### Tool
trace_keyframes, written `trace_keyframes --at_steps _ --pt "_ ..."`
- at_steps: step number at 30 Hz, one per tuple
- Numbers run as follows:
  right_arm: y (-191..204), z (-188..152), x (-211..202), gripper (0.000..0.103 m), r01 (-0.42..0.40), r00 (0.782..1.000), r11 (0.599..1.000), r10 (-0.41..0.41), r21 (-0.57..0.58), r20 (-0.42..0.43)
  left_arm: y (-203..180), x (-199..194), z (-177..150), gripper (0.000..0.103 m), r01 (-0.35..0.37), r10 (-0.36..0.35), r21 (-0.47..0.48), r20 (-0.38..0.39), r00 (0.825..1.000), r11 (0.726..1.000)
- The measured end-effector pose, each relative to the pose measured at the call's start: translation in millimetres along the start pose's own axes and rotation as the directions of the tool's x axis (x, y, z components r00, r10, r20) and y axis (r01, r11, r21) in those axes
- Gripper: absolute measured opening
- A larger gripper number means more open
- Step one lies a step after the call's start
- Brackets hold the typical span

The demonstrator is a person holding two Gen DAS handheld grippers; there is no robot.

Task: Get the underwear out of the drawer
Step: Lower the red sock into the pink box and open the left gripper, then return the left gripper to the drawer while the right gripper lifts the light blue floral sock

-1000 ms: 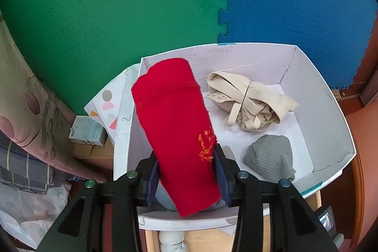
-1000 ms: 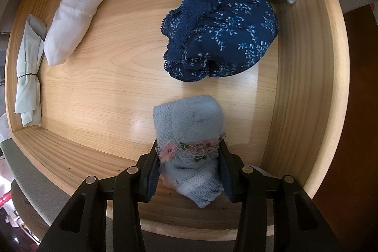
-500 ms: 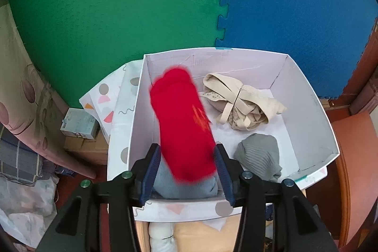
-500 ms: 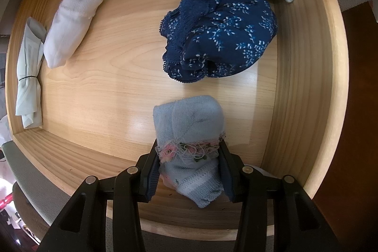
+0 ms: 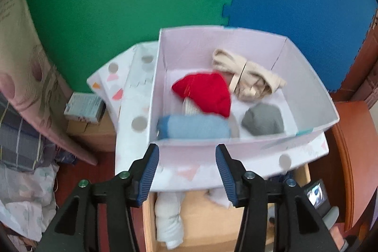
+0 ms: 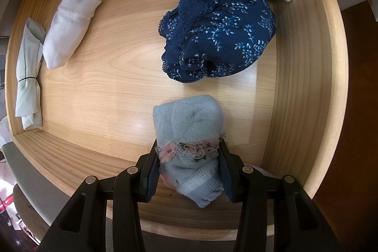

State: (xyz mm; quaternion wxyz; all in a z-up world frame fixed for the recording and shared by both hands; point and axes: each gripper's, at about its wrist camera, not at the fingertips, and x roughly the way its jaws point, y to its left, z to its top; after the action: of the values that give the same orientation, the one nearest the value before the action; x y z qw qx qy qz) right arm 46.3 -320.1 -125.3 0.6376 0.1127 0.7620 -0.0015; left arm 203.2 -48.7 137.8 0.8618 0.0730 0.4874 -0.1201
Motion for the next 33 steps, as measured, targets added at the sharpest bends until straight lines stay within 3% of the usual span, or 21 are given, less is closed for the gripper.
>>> trace_keyframes --at_steps 6,20,33 --pt "1 0 0 0.042 0.007 1.000 1.000 -0.007 -0.003 -0.001 17 6 -41 0.051 0.000 -0.002 -0.045 -0.033 0.999 0.999" --pt "14 -1 5 0.042 0.027 1.000 1.000 -0.027 -0.006 -0.003 24 71 -162 0.051 -0.017 -0.020 -0.184 -0.193 0.981 0.983" --pt "26 -1 8 0.042 0.050 0.999 0.999 -0.050 -0.011 -0.001 17 82 -173 0.051 -0.049 0.010 -0.183 -0.209 0.978 0.982"
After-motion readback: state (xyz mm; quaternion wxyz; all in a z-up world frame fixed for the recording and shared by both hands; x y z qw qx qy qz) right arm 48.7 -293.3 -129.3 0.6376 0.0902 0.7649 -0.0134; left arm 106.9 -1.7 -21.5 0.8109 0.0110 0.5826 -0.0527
